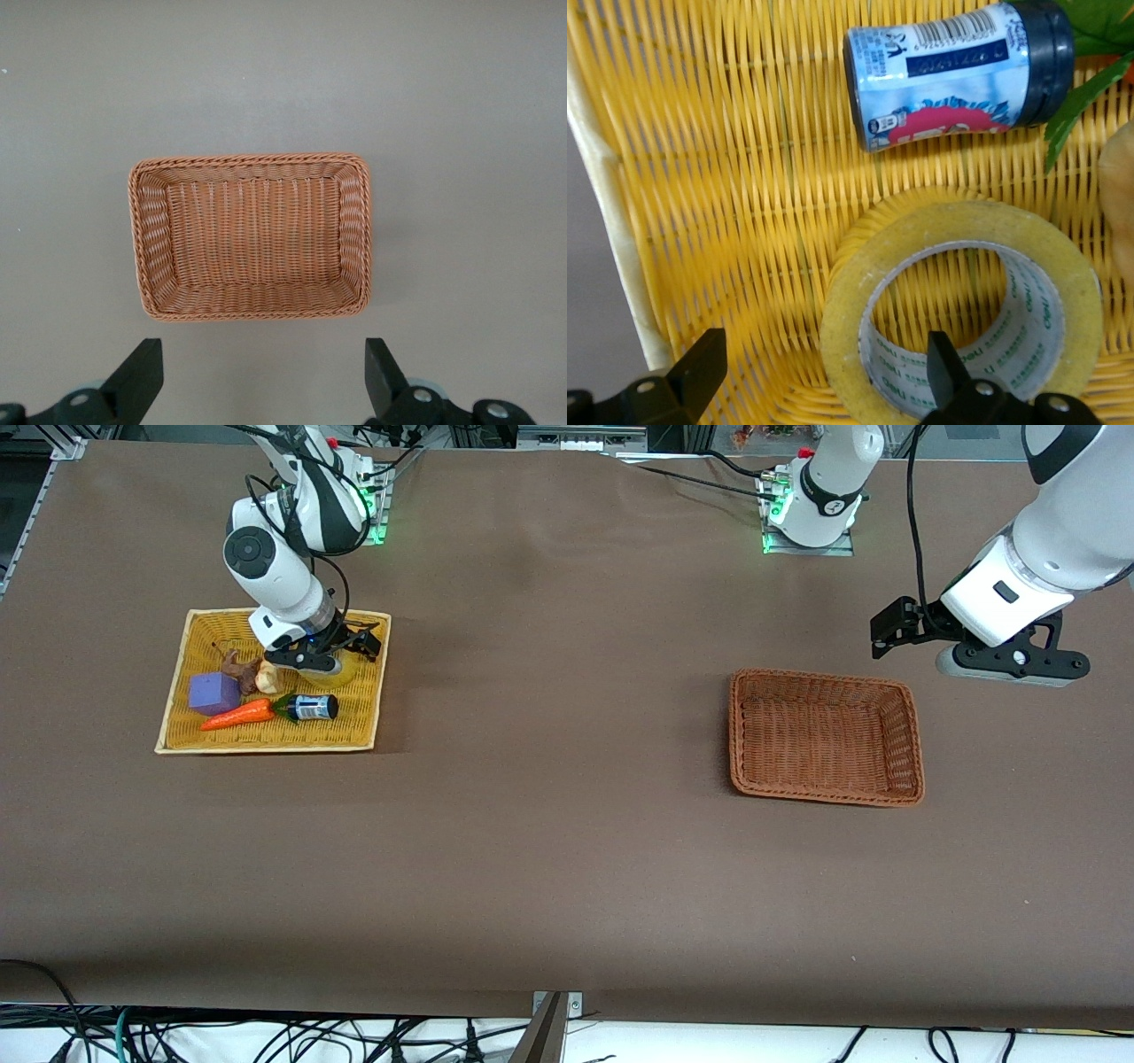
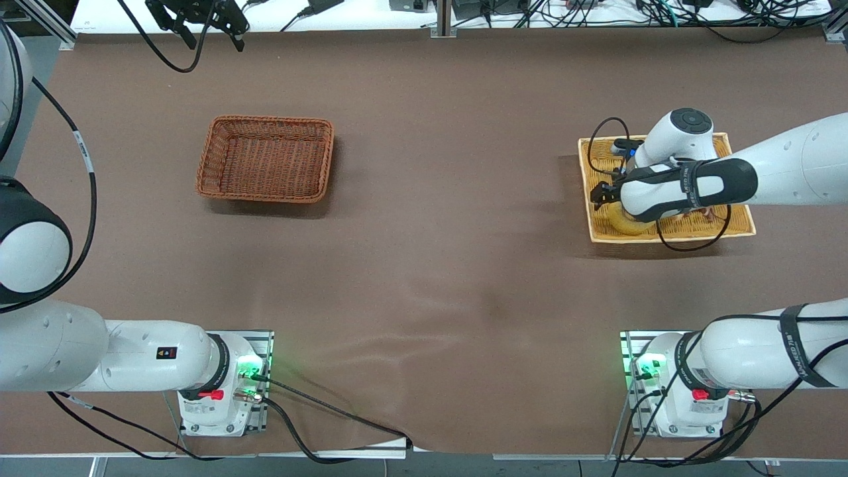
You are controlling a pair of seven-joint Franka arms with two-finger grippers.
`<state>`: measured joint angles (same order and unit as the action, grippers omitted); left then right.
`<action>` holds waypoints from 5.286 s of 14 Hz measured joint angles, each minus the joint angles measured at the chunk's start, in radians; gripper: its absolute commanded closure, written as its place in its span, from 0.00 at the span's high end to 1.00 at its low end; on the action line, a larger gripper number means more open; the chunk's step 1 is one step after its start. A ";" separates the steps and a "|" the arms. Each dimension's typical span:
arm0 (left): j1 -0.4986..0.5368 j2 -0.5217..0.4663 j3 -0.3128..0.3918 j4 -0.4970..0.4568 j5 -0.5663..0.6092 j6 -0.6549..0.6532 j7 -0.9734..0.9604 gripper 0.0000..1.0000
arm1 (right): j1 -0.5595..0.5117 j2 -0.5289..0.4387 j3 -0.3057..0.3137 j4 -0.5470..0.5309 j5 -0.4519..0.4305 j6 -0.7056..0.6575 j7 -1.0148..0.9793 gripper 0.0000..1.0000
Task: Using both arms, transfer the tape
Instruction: 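Lower the right gripper and grasp the clear tape roll, then lift the tape roll and carry it toward the table middle, then set the tape down with the right gripper while the left gripper approaches, then grasp the tape roll with the left gripper while the right gripper withdraws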
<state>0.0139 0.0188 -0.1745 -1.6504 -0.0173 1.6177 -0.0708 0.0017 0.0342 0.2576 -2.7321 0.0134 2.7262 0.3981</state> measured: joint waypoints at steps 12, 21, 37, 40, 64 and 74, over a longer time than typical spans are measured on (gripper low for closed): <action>0.000 0.000 0.000 0.000 0.000 -0.002 0.000 1.00 | -0.002 0.033 0.002 -0.016 -0.001 0.087 -0.011 0.00; 0.000 0.000 0.001 0.001 0.000 -0.002 0.000 1.00 | 0.015 -0.049 0.243 0.462 0.006 -0.463 0.313 0.00; 0.001 0.001 0.002 0.002 0.000 -0.005 0.000 1.00 | 0.419 0.820 0.282 1.186 -0.445 -0.456 1.015 0.38; 0.000 0.001 0.002 0.002 0.000 -0.016 0.000 1.00 | 0.420 0.835 0.281 1.190 -0.445 -0.454 1.015 0.55; -0.393 0.330 -0.044 0.002 -0.002 0.132 -0.191 1.00 | -0.181 0.291 -0.144 1.345 0.013 -1.110 -0.629 1.00; -0.648 0.647 -0.041 0.004 0.007 0.597 -0.530 1.00 | -0.097 -0.057 -0.276 1.138 0.025 -1.113 -0.516 1.00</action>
<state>-0.6338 0.6661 -0.2159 -1.6467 -0.0108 2.2150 -0.6005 -0.0954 -0.0231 -0.0183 -1.5936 0.0379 1.6129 -0.1176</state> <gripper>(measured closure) 0.000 0.000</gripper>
